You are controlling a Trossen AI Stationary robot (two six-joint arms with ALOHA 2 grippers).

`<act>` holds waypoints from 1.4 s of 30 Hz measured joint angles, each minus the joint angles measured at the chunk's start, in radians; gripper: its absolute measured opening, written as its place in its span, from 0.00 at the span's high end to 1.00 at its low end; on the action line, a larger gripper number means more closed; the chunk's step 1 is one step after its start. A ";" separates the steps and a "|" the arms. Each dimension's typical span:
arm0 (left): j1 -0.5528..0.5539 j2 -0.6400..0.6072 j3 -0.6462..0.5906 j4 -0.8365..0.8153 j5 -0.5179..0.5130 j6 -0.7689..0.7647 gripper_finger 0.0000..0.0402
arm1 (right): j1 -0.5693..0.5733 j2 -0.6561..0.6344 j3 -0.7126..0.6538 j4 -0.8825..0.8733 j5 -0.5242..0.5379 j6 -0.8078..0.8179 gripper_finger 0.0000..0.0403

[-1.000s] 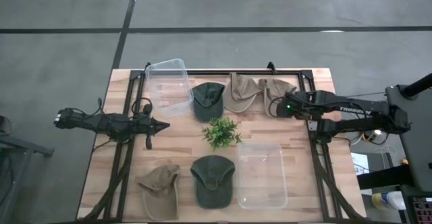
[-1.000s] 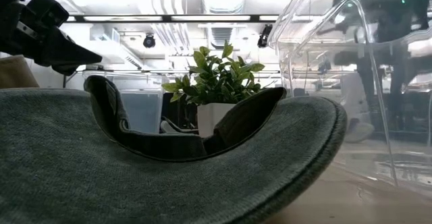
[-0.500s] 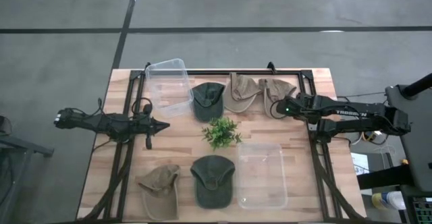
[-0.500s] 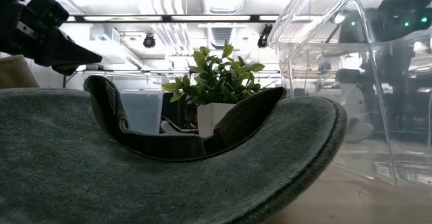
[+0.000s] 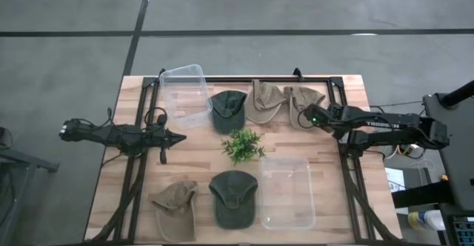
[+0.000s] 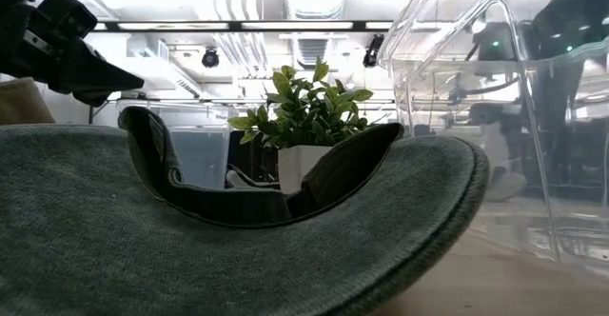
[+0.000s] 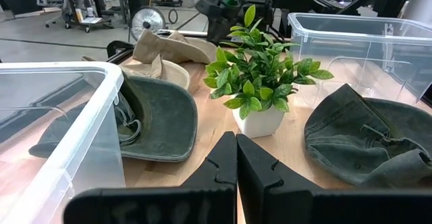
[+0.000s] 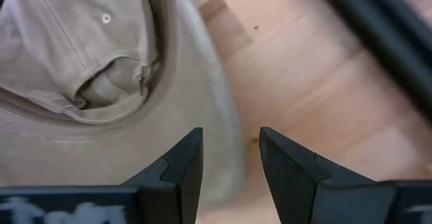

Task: Pick & Place hat
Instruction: Put the right brown cap into the top transparent bin

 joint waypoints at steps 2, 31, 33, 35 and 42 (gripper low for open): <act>0.000 0.000 0.000 0.000 0.000 0.000 1.00 | -0.008 0.004 -0.016 0.040 0.000 0.001 0.65; 0.000 0.000 0.000 0.000 0.000 0.000 1.00 | -0.015 -0.005 -0.092 0.325 0.038 -0.188 0.96; 0.000 0.000 0.000 0.000 0.000 0.000 1.00 | -0.015 -0.008 -0.067 0.318 0.041 -0.220 0.97; 0.000 0.000 0.000 0.000 0.000 0.000 1.00 | -0.015 -0.012 -0.033 0.289 0.057 -0.249 0.97; 0.000 0.000 0.000 0.000 0.000 0.000 1.00 | -0.015 -0.022 0.109 0.095 0.085 -0.375 0.97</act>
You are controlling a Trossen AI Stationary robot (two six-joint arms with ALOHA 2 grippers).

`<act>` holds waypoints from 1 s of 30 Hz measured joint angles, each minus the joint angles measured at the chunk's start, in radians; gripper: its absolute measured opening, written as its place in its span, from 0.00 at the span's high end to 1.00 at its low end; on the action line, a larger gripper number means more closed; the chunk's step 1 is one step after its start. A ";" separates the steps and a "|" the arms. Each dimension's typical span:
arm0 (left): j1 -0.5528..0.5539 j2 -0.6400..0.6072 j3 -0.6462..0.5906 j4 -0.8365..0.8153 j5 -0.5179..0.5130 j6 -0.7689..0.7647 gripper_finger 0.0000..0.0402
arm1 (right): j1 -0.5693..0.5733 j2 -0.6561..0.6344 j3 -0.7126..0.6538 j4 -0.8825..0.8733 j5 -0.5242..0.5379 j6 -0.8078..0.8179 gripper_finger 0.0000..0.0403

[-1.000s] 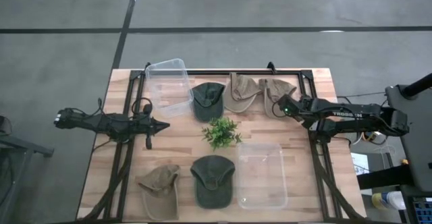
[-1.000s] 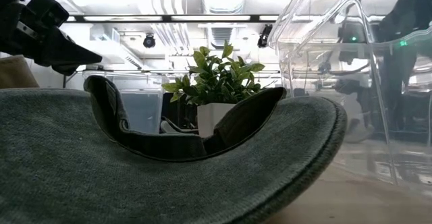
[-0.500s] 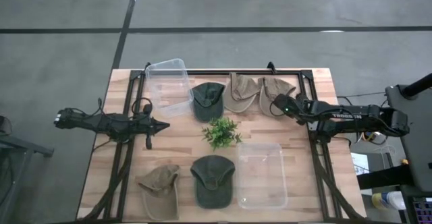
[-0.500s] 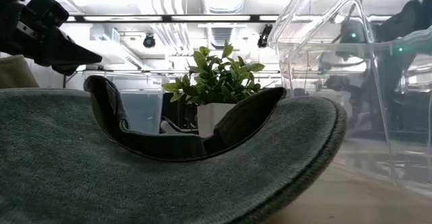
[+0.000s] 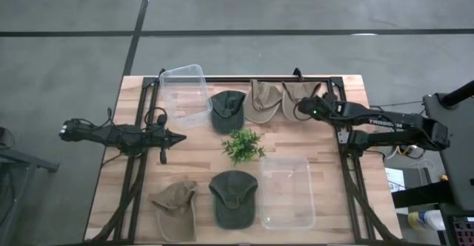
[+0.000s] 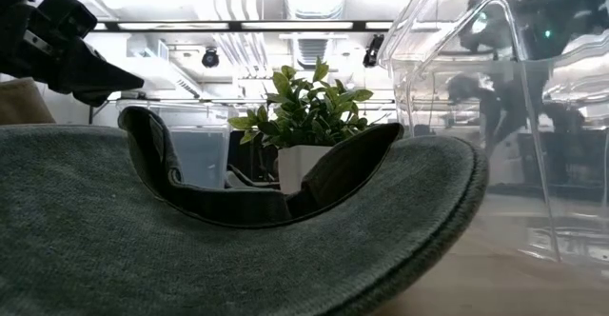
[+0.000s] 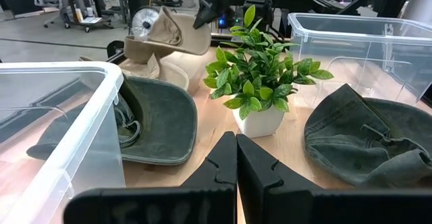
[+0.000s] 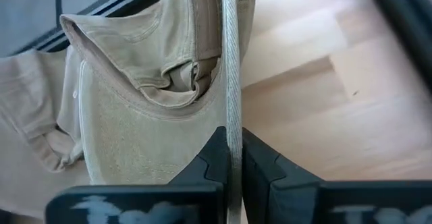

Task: Pick & Place hat
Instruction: Put the right brown cap into the top transparent bin

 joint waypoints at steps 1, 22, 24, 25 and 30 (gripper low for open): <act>0.000 0.000 0.000 0.000 0.000 0.000 1.00 | 0.000 -0.003 0.017 -0.023 0.000 -0.019 0.97; 0.000 0.000 0.000 0.000 0.000 0.000 1.00 | 0.018 -0.078 0.394 -0.143 -0.150 -0.302 0.97; 0.000 0.000 0.000 0.000 0.000 0.000 1.00 | 0.032 -0.079 0.428 -0.167 -0.205 -0.304 0.97; 0.000 0.000 0.000 0.000 0.000 0.000 1.00 | 0.038 -0.080 0.445 -0.180 -0.235 -0.309 0.97; 0.000 0.000 0.000 0.000 0.000 0.000 1.00 | 0.089 -0.081 0.539 -0.252 -0.311 -0.354 0.97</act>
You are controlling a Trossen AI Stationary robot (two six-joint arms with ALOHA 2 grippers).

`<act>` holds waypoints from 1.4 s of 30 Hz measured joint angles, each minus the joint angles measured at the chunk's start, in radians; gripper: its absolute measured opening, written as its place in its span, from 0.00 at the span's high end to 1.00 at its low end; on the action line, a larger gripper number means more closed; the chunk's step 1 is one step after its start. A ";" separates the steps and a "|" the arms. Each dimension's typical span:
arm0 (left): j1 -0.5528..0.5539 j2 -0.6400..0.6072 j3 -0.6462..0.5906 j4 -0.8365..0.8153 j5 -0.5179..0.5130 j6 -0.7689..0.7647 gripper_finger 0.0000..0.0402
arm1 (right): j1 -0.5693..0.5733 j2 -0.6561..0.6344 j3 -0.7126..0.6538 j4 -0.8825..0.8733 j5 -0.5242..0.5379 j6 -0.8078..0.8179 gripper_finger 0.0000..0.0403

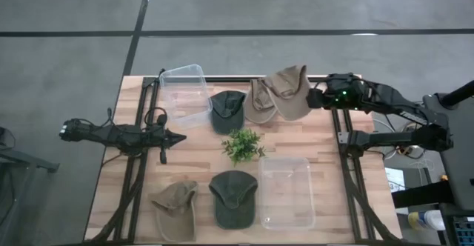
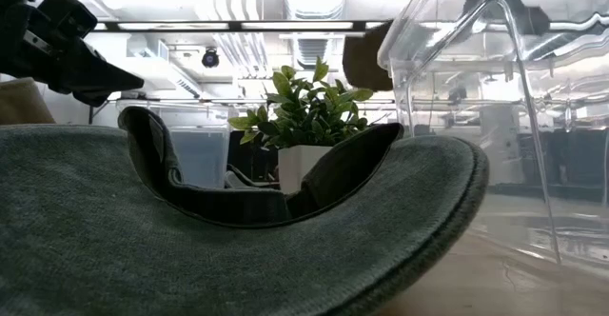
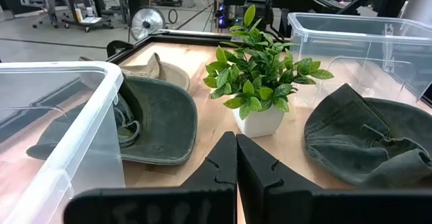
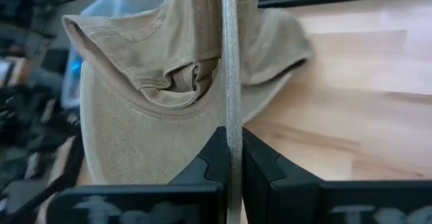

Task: Pick & Place hat
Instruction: Put the right brown cap into the top transparent bin

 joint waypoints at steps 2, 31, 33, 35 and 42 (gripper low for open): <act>0.000 0.000 0.000 0.000 0.000 0.000 1.00 | 0.021 0.001 0.033 0.002 -0.001 -0.005 0.97; 0.000 0.000 0.000 0.000 0.000 0.000 1.00 | 0.902 0.199 0.245 -0.087 0.337 0.807 0.97; 0.000 0.000 0.000 0.000 0.000 0.000 1.00 | 0.965 0.261 0.268 -0.087 0.390 0.877 0.97; 0.000 0.000 0.000 0.000 0.000 0.000 1.00 | 1.014 0.326 0.298 -0.087 0.433 0.946 0.97; 0.000 0.000 0.000 0.000 0.000 0.000 1.00 | 1.098 0.569 0.487 -0.118 0.513 1.017 0.97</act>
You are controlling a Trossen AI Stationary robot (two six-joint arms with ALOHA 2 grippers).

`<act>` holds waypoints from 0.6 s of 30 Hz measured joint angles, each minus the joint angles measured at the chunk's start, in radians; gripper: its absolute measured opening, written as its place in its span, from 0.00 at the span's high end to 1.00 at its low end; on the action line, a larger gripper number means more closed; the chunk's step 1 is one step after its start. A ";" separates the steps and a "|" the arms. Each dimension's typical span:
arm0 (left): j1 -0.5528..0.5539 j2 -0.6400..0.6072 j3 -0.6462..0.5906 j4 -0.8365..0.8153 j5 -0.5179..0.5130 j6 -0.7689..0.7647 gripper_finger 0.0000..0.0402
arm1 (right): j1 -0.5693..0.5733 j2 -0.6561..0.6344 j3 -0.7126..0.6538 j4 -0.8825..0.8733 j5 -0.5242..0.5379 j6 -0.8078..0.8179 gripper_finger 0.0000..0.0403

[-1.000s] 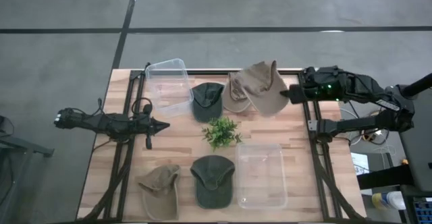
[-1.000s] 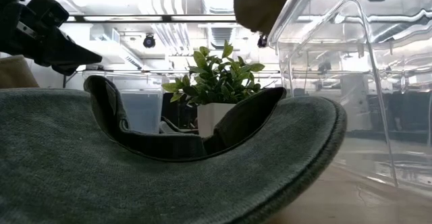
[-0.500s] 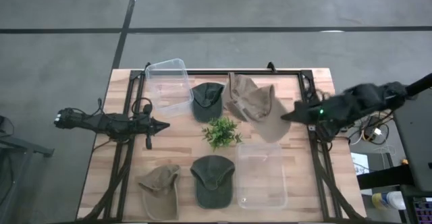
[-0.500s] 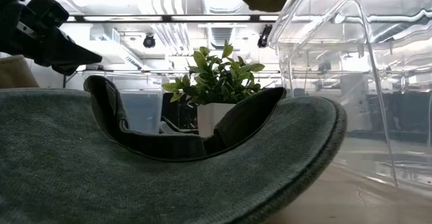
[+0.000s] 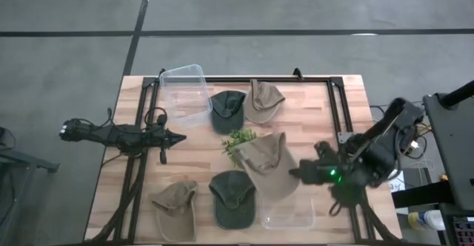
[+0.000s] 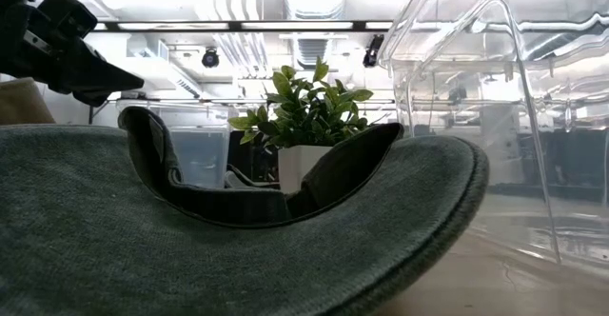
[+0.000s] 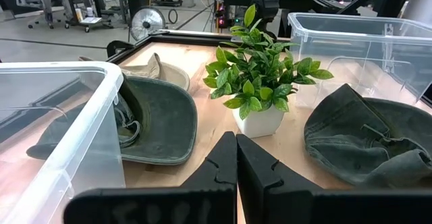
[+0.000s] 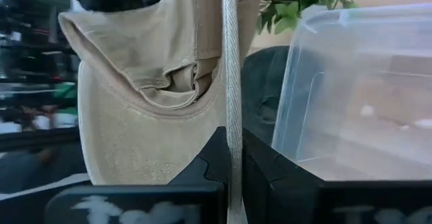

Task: Pick & Place hat
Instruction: Put the right brown cap into the top transparent bin

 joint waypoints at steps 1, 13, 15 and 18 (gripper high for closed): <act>0.000 0.000 0.000 0.000 0.000 0.000 1.00 | 0.005 0.034 0.033 -0.034 0.000 0.003 0.97; 0.000 0.000 0.000 0.000 0.000 0.000 1.00 | 0.105 0.363 0.397 -0.508 -0.062 0.219 0.97; 0.000 0.000 0.000 0.001 0.000 0.000 1.00 | 0.119 0.390 0.422 -0.498 -0.068 0.231 0.97; 0.000 0.001 0.000 0.001 0.000 0.000 1.00 | 0.144 0.423 0.436 -0.503 -0.083 0.236 0.97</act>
